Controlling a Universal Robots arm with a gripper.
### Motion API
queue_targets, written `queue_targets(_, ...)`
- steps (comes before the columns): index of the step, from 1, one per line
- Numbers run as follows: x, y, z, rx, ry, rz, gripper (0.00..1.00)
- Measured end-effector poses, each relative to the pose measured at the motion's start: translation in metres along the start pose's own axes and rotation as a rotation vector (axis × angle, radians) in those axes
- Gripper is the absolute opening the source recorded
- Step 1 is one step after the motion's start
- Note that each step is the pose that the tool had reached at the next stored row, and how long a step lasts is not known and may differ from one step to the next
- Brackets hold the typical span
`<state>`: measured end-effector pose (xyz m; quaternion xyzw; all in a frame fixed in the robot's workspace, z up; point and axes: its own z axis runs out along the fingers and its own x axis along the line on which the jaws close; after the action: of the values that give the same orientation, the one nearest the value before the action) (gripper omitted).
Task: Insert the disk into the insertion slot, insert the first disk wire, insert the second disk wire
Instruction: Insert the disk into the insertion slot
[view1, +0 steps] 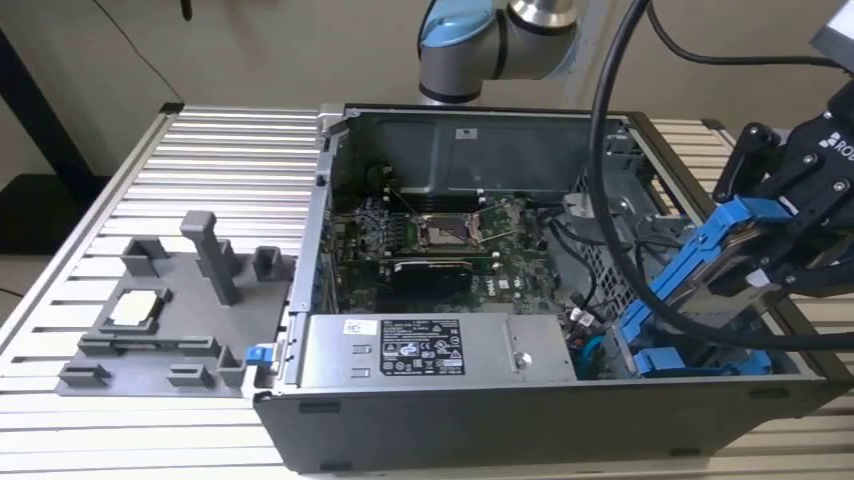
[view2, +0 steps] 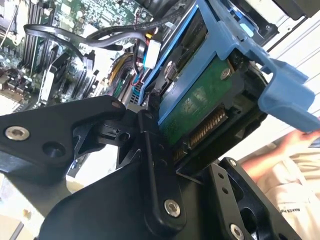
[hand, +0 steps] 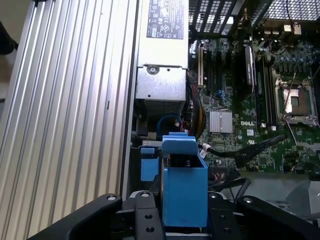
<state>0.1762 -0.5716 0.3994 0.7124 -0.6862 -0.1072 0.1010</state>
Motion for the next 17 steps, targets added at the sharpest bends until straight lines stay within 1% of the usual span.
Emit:
queue_targets(3,0.0000,-0.0002,0.0004,0.0026,0.0006,0.000,0.33)
queue_targets(5,0.0001,-0.0005,0.0016,0.0076,0.0012,0.000,0.33)
queue_targets(8,0.0001,-0.0010,0.0034,0.0189,0.0024,0.000,0.33)
queue_targets(9,0.0001,-0.0012,0.0035,0.0213,0.0023,0.000,0.33)
queue_targets(14,0.0002,-0.0009,0.0028,0.0217,0.0010,0.000,0.33)
queue_targets(17,0.0002,-0.0002,0.0002,0.0218,0.0010,0.000,0.33)
